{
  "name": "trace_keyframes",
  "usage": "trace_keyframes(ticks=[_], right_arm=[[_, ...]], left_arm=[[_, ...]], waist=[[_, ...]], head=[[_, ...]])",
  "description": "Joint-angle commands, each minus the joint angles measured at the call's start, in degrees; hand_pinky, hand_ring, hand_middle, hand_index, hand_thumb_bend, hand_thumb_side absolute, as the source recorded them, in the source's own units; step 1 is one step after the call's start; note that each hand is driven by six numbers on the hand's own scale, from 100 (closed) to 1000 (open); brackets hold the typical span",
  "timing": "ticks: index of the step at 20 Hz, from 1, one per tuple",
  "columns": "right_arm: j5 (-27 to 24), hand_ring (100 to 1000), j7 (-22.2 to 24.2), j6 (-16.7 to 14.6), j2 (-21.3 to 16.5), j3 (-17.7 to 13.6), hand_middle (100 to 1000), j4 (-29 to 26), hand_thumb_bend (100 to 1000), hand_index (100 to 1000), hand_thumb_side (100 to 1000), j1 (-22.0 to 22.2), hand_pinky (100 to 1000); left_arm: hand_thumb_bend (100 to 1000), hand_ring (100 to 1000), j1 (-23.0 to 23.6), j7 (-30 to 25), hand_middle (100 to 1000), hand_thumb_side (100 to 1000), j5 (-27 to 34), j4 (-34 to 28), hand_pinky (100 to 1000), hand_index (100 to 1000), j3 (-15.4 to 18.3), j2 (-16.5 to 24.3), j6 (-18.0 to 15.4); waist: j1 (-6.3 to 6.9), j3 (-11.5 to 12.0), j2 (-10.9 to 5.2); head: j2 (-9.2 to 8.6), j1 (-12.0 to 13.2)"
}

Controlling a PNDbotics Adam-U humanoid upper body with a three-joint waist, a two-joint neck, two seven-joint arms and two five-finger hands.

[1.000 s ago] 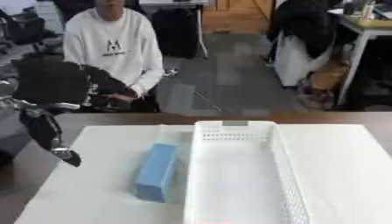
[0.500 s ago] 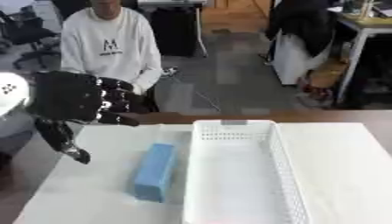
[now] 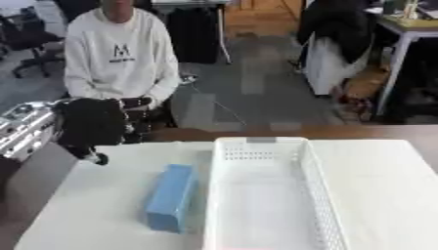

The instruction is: Pick up objects on the table and place them in the box.

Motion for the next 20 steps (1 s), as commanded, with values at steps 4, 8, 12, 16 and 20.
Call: trace_keyframes(ticks=[4,8,12,16,20], right_arm=[[0.38,312,-17.46,-16.95,-0.28,0.35,367,-0.91,100,512,365,-0.60,100],[-0.11,312,-17.46,-16.95,-0.60,0.31,368,-0.91,100,512,384,-0.80,100],[-0.85,312,-17.46,-16.95,-1.02,0.13,368,-0.91,100,512,362,-0.94,100],[-1.23,312,-17.46,-16.95,-1.18,0.11,367,-0.91,100,513,362,-0.91,100],[-1.39,312,-17.46,-16.95,-1.27,0.15,367,-0.91,100,513,362,-0.86,100]], left_arm=[[777,910,-2.53,16.26,935,510,-0.96,-0.09,861,957,-1.46,-0.40,-15.33],[800,897,-2.90,16.26,922,511,0.42,-0.13,849,954,-2.95,-1.18,-15.33],[820,886,-3.12,16.26,912,511,2.83,-0.26,842,947,-4.15,-1.48,-15.33],[836,870,-3.58,16.26,899,503,3.90,-0.73,831,938,-5.59,-1.59,-15.33],[856,856,-3.82,16.26,888,494,5.15,-1.38,817,930,-7.22,-1.55,-15.33]], waist=[[-0.08,-0.14,0.01],[0.00,-0.33,0.04],[0.12,-0.50,-0.03],[0.16,-0.55,-0.08],[0.21,-0.60,-0.12]], head=[[-1.27,-0.26],[-1.25,-0.24],[-1.14,-0.11],[-0.87,-0.20],[-0.65,0.01]])
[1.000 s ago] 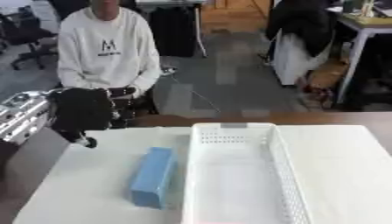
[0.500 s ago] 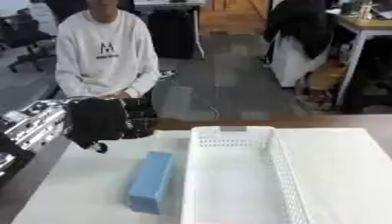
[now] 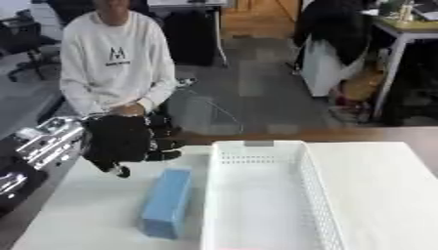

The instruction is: Pick up objects on the table and place them in the box.

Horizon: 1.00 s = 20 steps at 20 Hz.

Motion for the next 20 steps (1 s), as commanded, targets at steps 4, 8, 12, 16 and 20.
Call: trace_keyframes(ticks=[4,8,12,16,20], right_arm=[[-0.54,311,-17.46,-16.95,-1.43,-0.27,367,-0.91,100,513,362,-0.35,100],[-1.10,310,-17.46,-16.95,-1.55,-0.36,364,-0.91,100,508,366,-0.59,100],[-1.20,310,-17.46,-16.95,-1.60,-0.31,363,-0.91,100,505,366,-0.80,100],[-1.24,310,-17.46,-16.95,-1.70,-0.24,363,-0.91,100,506,367,-0.88,100],[-1.54,310,-17.46,-16.95,-1.98,-0.26,363,-0.91,100,507,368,-1.11,100]], left_arm=[[928,851,-1.25,16.05,883,495,1.69,-1.77,810,926,-2.00,1.13,-15.54],[1000,844,-1.18,16.05,878,511,2.27,-1.51,804,925,-3.11,1.01,-15.54],[1000,832,-1.08,16.05,871,513,3.38,-1.01,793,921,-4.09,0.82,-15.54],[1000,826,-1.14,16.05,872,496,3.02,-0.72,780,922,-5.53,1.09,-15.54],[1000,816,-0.65,16.05,860,465,0.62,0.49,768,917,-7.90,1.57,-15.54]], waist=[[0.14,-0.21,-0.63],[0.19,-0.35,-0.56],[0.16,-0.48,-0.41],[0.25,-0.68,-0.32],[0.44,-1.01,-0.22]], head=[[0.19,0.24],[0.06,0.33],[-1.02,-0.39],[-1.37,-0.16],[-1.34,0.62]])
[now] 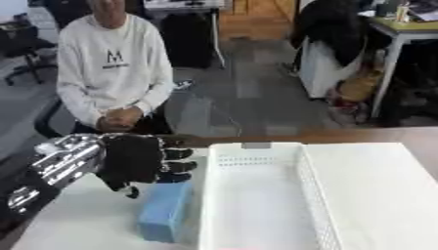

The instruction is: Pick up objects on the table and place them in the box.

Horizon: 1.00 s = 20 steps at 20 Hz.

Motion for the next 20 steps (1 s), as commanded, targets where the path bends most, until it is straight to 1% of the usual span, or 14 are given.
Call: trace_keyframes(ticks=[1,4,8,10,13,16,20], right_arm=[[-0.42,310,-17.46,-16.95,-1.47,-0.25,363,-0.91,100,507,368,-0.62,100],[-0.61,310,-17.46,-16.95,-1.58,-0.25,363,-0.91,100,507,369,-0.71,100],[-0.78,310,-17.46,-16.95,-1.71,-0.23,363,-0.91,100,507,369,-0.82,100],[-0.87,310,-17.46,-16.95,-1.76,-0.23,363,-0.91,100,507,369,-0.88,100],[-0.94,310,-17.46,-16.95,-1.77,-0.25,363,-0.91,100,507,369,-0.90,100],[-1.00,310,-17.46,-16.95,-1.81,-0.23,364,-0.91,100,507,369,-0.98,100],[-1.21,310,-17.46,-16.95,-1.93,-0.26,364,-0.91,100,507,369,-1.10,100]], left_arm=[[1000,811,-0.46,16.05,848,456,-2.15,1.30,767,917,-1.31,1.79,-15.54],[1000,799,-0.07,16.05,833,450,-5.87,4.37,769,920,-2.38,1.71,-15.54],[1000,796,-0.31,16.05,828,442,-11.27,8.66,773,919,-2.45,0.46,-15.54],[1000,796,-0.49,16.05,828,448,-12.47,9.72,773,920,-2.48,-0.48,-15.54],[1000,797,-0.98,16.05,828,449,-12.54,10.12,775,922,-2.55,-1.68,-15.54],[1000,797,-1.50,16.05,830,455,-11.09,9.84,777,931,-2.41,-2.74,-15.54],[1000,798,-1.76,16.05,832,451,-9.12,9.26,782,934,-2.09,-3.17,-15.54]], waist=[[0.09,-0.16,-0.37],[0.18,-0.33,-0.31],[0.20,-0.48,-0.29],[0.18,-0.55,-0.27],[0.14,-0.58,-0.26],[0.10,-0.65,-0.22],[0.11,-0.76,-0.20]], head=[[-0.73,0.73],[-0.58,1.23],[-0.22,1.84],[-0.28,1.93],[-0.23,2.04],[-0.13,2.19],[0.24,2.48]])
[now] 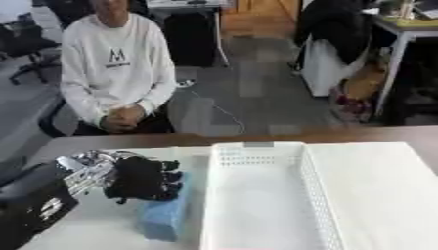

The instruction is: Pick up objects on the table and place them in the box.

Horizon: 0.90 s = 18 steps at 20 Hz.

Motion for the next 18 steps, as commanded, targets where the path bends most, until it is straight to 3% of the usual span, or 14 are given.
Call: trace_keyframes(ticks=[1,18], right_arm=[[-0.41,310,-17.46,-16.95,-1.47,-0.29,364,-0.91,100,507,369,-0.62,100],[-2.48,311,-17.46,-16.95,-2.70,-0.30,364,-0.91,100,508,373,-1.81,100]], left_arm=[[1000,798,-1.48,16.05,832,451,1.29,-0.60,782,934,0.74,0.77,-15.55],[1000,789,-1.03,16.05,826,419,-1.98,2.40,767,929,0.17,-1.63,-15.55]], waist=[[-0.07,-0.14,-0.51],[0.18,-1.65,-0.12]], head=[[0.24,1.03],[1.60,1.82]])
